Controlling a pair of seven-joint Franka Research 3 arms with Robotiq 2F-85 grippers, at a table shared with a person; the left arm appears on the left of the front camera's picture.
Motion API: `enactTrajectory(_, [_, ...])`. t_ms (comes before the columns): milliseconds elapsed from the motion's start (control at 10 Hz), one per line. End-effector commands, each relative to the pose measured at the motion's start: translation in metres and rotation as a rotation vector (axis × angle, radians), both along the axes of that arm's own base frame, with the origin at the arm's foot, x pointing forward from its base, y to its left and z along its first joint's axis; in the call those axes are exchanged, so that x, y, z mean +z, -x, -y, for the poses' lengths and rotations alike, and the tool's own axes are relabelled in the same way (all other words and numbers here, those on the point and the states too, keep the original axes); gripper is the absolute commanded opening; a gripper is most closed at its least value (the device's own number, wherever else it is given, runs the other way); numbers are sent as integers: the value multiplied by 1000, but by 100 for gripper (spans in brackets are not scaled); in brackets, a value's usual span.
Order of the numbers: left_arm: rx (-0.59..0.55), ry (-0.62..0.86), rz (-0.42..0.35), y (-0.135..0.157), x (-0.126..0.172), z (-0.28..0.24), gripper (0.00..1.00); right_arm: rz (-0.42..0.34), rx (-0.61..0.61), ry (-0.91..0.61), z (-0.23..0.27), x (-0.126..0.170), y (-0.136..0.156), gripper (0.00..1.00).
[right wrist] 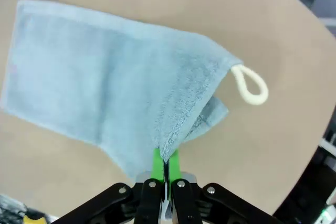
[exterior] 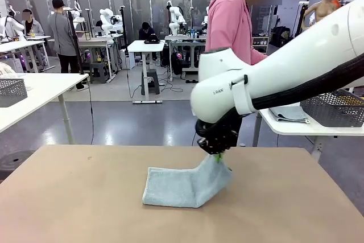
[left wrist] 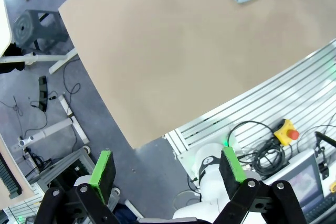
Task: Fold the towels and place them in the basket.
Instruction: When a person lays out a Towel with hook on the table, fold it in half twice.
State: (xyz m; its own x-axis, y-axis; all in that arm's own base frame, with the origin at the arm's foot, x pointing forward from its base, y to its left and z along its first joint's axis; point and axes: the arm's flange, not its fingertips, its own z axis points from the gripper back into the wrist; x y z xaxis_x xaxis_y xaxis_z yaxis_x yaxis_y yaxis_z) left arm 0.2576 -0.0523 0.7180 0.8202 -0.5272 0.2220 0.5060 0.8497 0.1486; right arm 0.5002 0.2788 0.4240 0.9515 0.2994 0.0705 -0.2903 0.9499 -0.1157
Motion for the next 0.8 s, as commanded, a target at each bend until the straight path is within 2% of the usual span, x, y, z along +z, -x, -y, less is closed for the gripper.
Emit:
enactTrajectory(0, [6,-6,4,1,1,0,100,-7,42,-34,-39,5,-2,0])
enactTrajectory(200, [6,-6,4,1,1,0,100,-23,29,-98,-75,0,-9,0])
enactTrajectory(300, [6,-6,4,1,1,0,100,-69,41,-149,-93,-3,-12,0])
enactTrajectory(400, [6,-6,4,1,1,0,100,-70,14,-144,-106,-10,-19,0])
enactTrajectory(500, [6,-6,4,1,1,0,100,-124,20,-197,-115,-20,-28,0])
enactTrajectory(700, [6,-6,4,1,1,0,100,-161,37,-274,-132,-35,-38,0])
